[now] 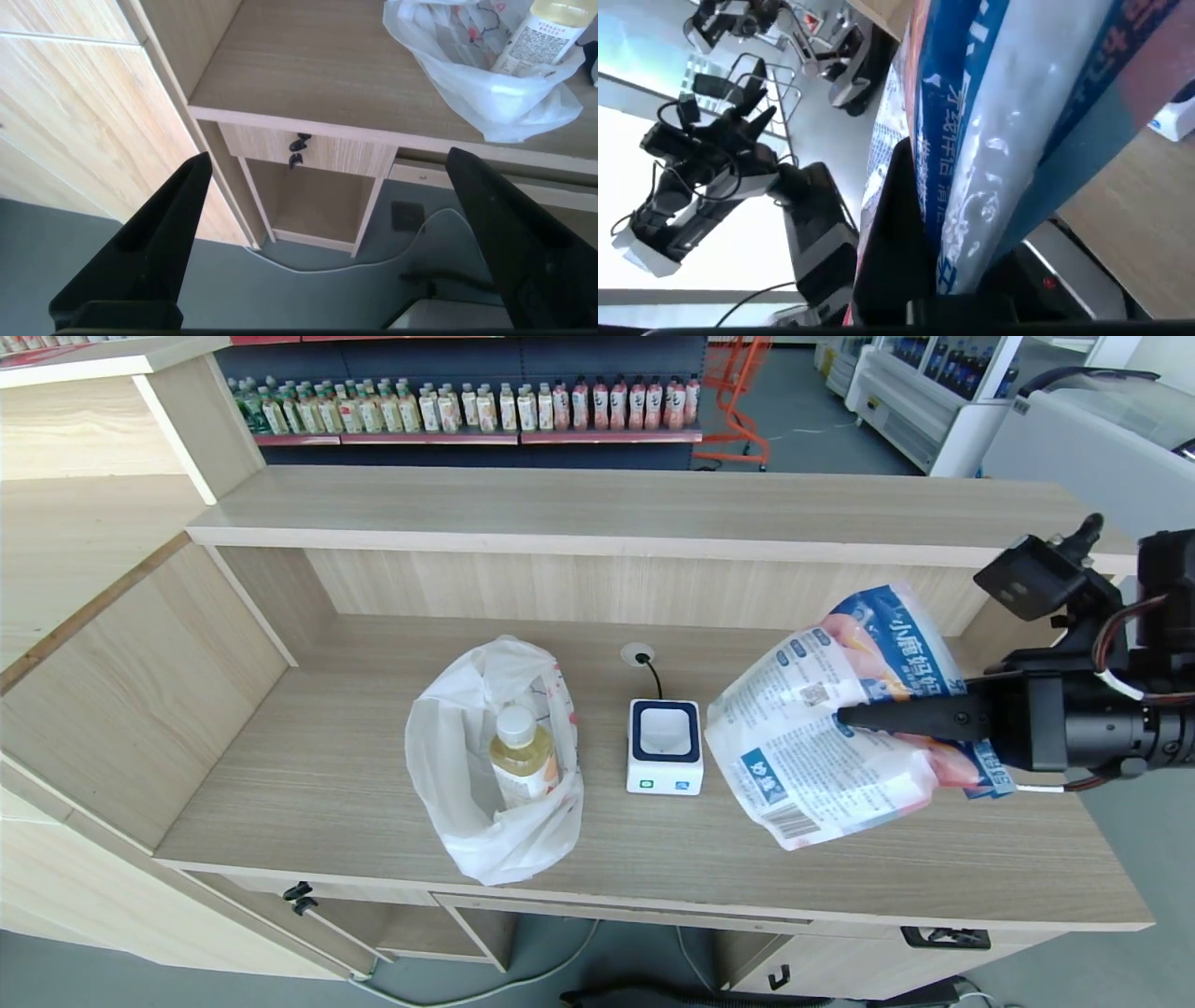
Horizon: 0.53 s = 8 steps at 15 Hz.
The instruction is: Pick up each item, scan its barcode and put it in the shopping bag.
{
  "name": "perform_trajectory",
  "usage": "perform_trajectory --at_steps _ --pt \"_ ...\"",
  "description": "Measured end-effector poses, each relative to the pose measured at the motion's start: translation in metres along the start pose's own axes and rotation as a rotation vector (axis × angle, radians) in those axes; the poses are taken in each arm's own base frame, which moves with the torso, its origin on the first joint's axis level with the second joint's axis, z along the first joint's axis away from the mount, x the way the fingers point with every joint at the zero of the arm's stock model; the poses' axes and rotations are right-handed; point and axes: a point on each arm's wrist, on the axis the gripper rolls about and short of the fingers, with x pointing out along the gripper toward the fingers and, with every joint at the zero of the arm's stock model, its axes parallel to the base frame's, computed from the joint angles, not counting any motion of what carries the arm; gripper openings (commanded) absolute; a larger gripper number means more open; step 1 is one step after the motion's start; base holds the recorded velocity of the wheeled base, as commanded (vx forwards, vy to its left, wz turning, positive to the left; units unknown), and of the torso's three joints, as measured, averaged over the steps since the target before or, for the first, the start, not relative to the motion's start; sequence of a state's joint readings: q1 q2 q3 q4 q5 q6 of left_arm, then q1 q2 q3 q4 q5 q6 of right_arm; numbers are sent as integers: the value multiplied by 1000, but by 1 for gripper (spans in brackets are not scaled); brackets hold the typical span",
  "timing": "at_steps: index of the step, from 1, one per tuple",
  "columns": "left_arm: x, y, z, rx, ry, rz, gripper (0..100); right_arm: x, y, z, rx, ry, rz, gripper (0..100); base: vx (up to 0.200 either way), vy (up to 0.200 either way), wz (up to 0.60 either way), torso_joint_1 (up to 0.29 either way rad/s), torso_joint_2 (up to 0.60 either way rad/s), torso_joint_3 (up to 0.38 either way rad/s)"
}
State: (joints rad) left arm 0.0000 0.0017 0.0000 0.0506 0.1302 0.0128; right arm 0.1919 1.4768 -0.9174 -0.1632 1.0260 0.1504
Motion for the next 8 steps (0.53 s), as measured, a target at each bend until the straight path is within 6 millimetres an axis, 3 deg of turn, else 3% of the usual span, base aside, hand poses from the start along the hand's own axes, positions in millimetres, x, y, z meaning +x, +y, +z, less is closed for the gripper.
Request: perform_trajectory --at_steps 3,8 --pt "0 0 0 0 0 0 100 5 25 0 59 13 69 0 0 0 0 0 0 0" --pt "0 0 0 0 0 0 100 1 42 2 136 8 99 0 0 0 0 0 0 0"
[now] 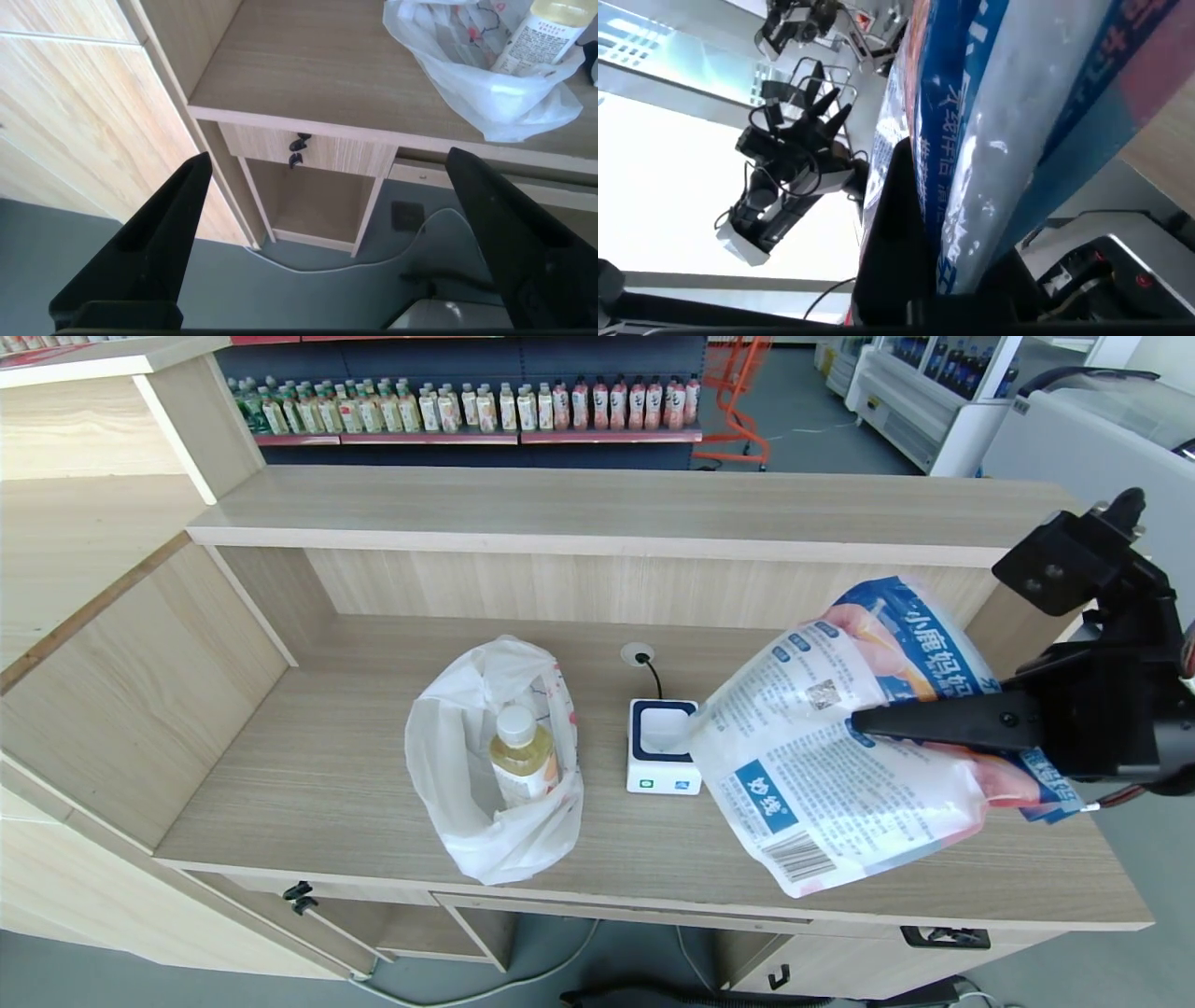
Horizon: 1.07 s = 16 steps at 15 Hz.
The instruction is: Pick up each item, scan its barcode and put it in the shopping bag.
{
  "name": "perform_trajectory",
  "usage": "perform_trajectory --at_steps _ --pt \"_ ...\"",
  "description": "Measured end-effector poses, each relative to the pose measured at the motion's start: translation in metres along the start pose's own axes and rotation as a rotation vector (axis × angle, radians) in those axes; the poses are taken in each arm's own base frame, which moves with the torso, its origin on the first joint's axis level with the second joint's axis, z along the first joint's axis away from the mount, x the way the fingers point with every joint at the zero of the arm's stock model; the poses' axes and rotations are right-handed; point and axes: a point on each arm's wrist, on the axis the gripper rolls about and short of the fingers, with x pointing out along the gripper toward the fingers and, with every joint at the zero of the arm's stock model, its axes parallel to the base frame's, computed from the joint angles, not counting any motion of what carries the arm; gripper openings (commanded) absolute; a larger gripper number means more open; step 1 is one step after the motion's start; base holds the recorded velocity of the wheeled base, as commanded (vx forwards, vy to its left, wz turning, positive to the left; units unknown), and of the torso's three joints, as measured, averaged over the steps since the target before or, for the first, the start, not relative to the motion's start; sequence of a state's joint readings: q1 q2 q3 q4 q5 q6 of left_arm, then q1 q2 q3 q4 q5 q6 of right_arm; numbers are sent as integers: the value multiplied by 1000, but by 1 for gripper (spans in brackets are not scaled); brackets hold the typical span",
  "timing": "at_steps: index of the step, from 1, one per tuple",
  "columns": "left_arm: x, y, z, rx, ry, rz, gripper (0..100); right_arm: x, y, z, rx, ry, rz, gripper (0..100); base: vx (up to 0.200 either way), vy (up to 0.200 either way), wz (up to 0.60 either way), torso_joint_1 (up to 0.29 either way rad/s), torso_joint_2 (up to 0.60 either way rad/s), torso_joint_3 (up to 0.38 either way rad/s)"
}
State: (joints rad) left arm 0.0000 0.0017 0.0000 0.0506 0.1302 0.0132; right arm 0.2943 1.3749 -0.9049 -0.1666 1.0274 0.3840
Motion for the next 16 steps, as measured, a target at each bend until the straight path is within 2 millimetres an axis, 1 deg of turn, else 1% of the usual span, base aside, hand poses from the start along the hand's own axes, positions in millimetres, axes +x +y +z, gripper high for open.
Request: perform_trajectory --at_steps 3,5,16 --pt "0 0 0 0 0 0 100 -1 9 -1 51 1 19 0 0 0 0 0 0 0" --pt "0 0 0 0 0 0 100 0 14 -1 49 5 32 0 0 0 0 0 0 0" --pt "0 0 0 0 0 0 100 1 21 -4 34 12 52 0 0 0 0 0 0 0"
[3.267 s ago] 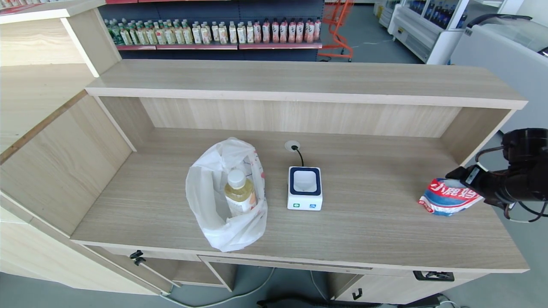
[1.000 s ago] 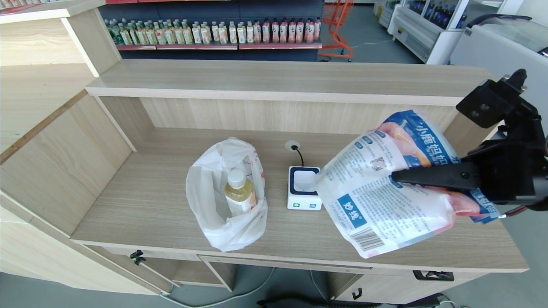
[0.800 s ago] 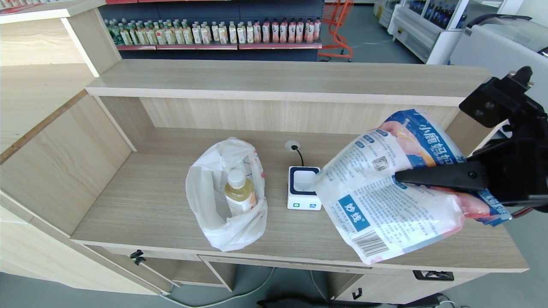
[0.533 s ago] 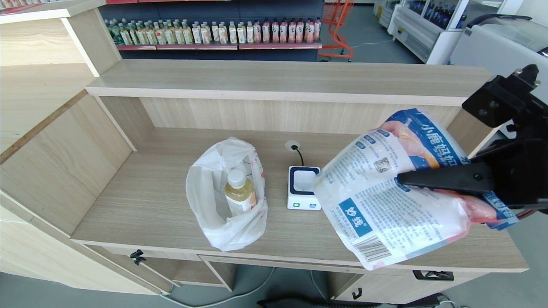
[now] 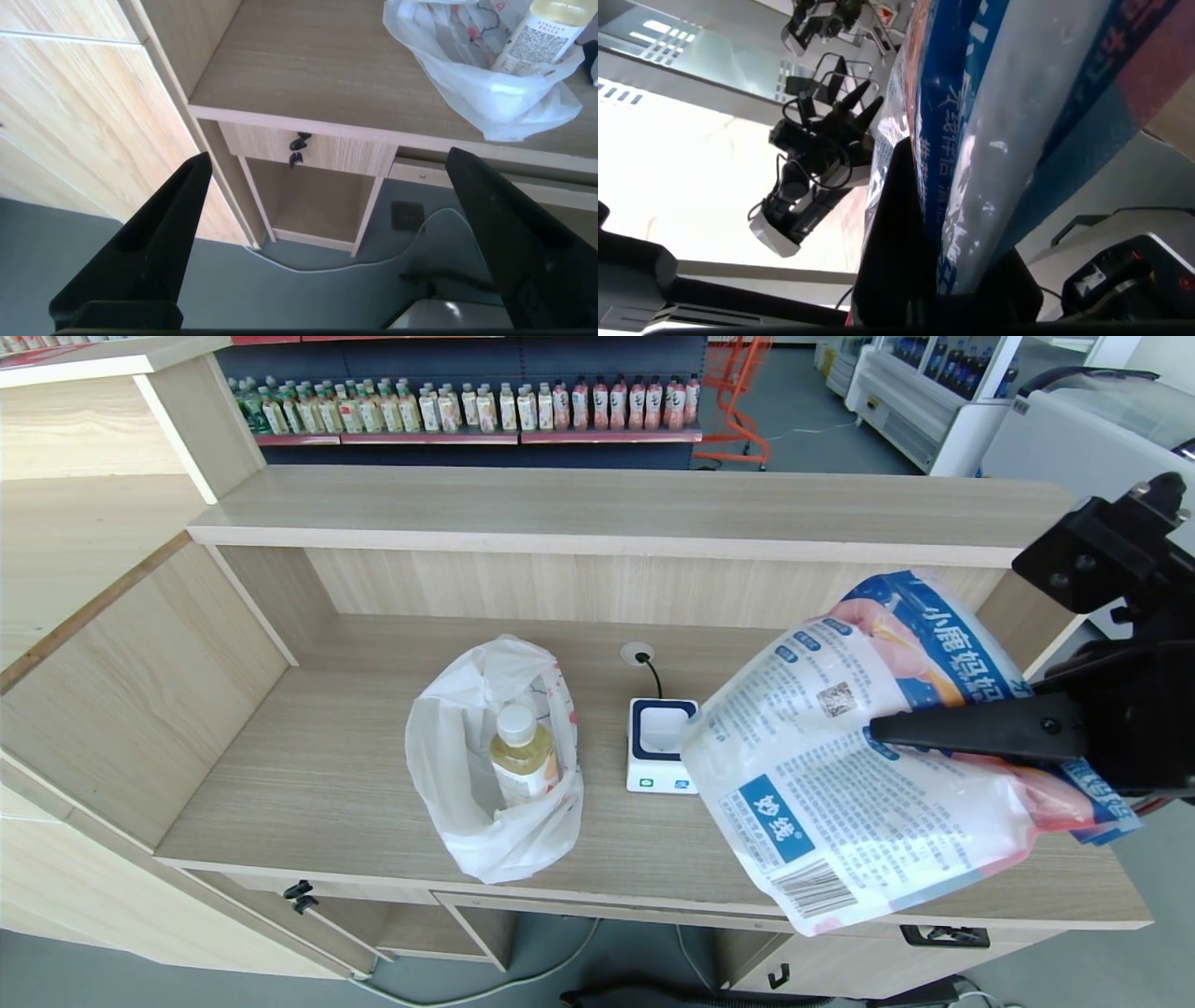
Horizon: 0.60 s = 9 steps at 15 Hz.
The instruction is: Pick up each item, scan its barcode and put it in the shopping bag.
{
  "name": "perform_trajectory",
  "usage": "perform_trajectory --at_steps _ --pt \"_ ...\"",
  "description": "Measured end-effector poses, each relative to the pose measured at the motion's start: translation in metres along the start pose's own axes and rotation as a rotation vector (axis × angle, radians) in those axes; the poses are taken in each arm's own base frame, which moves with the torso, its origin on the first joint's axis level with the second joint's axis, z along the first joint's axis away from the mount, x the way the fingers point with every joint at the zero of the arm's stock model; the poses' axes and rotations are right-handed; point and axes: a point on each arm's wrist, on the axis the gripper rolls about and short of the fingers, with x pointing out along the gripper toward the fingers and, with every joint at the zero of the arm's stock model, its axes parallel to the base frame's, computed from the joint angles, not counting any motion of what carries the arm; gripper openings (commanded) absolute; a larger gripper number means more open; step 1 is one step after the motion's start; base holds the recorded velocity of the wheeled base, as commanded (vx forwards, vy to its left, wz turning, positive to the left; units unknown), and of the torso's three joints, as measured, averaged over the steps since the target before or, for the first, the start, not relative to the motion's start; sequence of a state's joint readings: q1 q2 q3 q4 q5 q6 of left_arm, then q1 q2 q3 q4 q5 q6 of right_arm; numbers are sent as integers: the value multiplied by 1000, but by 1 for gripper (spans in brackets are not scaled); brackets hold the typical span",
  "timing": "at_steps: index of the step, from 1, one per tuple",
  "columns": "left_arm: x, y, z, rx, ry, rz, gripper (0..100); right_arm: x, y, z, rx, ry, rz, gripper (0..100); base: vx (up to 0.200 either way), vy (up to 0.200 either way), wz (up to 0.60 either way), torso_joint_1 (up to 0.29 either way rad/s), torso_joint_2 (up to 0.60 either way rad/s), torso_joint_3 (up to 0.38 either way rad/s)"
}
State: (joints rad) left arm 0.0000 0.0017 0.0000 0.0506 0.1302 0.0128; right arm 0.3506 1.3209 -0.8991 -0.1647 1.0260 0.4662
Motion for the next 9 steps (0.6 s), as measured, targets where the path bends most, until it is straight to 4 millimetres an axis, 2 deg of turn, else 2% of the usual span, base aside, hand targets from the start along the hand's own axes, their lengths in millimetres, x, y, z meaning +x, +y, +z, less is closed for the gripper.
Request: perform_trajectory --at_steps 6,8,9 --pt "0 0 0 0 0 0 100 -1 2 0 -14 -6 -3 0 0 0 0 0 0 0" --pt "0 0 0 0 0 0 100 -3 1 0 -64 -18 -18 0 0 0 0 0 0 0" --pt "0 0 0 0 0 0 100 -4 -1 0 -143 -23 -34 0 0 0 0 0 0 0"
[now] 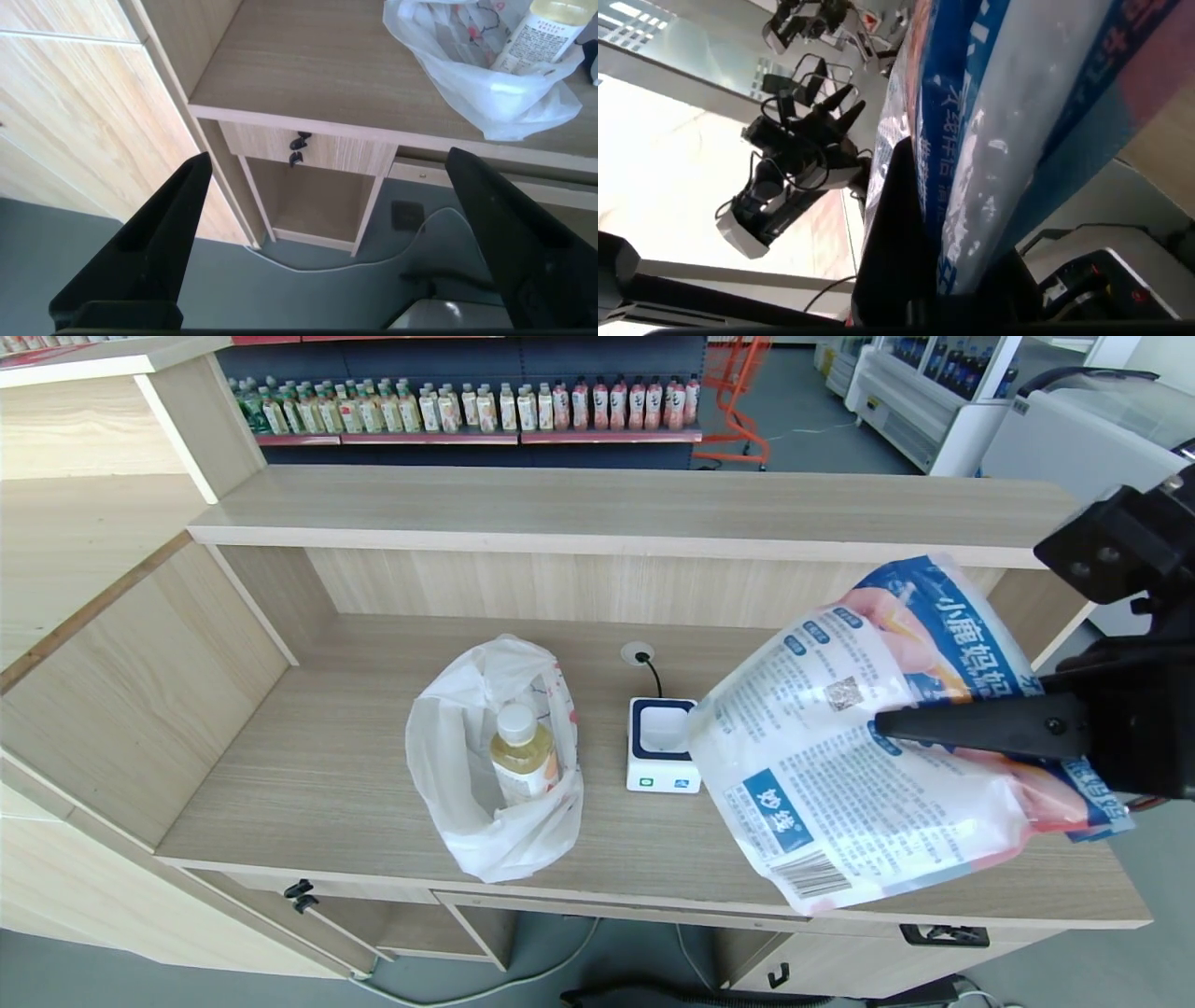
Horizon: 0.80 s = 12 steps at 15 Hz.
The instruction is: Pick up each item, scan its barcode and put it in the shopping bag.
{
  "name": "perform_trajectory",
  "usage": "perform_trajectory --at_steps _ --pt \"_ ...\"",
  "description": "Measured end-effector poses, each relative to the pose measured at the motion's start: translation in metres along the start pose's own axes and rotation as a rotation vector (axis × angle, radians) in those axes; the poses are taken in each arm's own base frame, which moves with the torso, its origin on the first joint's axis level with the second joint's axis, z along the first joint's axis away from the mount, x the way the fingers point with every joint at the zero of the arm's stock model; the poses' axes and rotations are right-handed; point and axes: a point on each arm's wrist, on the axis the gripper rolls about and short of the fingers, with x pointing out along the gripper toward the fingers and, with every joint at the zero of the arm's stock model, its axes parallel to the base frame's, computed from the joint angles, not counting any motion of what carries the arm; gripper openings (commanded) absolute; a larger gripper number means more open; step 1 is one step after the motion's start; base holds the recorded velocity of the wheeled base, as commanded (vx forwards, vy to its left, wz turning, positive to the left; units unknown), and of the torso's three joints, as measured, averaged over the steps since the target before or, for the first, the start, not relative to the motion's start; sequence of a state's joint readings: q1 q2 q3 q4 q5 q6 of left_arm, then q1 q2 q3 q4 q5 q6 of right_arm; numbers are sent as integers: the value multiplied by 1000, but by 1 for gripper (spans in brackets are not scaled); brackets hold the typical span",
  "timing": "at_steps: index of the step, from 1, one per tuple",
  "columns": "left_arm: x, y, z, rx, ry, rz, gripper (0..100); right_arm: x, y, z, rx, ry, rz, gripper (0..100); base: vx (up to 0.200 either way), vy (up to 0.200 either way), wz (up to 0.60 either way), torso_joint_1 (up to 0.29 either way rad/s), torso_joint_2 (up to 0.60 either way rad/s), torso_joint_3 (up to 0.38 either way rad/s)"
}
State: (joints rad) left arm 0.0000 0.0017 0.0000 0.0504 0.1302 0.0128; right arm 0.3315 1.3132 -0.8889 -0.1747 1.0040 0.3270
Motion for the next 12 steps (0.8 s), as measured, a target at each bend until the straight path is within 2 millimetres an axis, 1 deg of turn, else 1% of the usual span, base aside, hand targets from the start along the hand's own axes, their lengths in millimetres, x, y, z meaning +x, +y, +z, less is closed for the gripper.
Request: perform_trajectory --at_steps 1,2,3,4,6,8,10,12 --pt "0 0 0 0 0 0 100 -3 -7 -1 -165 -4 -31 0 0 0 0 0 0 0" --pt "0 0 0 0 0 0 100 -8 -17 -2 -376 -3 -77 0 0 0 0 0 0 0" --pt "0 0 0 0 0 0 100 -13 -32 -3 -564 11 -136 0 0 0 0 0 0 0" --pt "0 0 0 0 0 0 100 -17 -52 -5 -686 42 -208 0 0 0 0 0 0 0" --pt "0 0 0 0 0 0 100 -19 -91 -7 -792 114 -319 0 0 0 0 0 0 0" --pt "0 0 0 0 0 0 100 -12 -127 -5 -924 156 -359 0 0 0 0 0 0 0" --pt "0 0 0 0 0 0 100 2 -152 4 -1087 122 -366 0 0 0 0 0 0 0" --pt "0 0 0 0 0 0 100 18 -169 3 -1136 101 -335 0 0 0 0 0 0 0"
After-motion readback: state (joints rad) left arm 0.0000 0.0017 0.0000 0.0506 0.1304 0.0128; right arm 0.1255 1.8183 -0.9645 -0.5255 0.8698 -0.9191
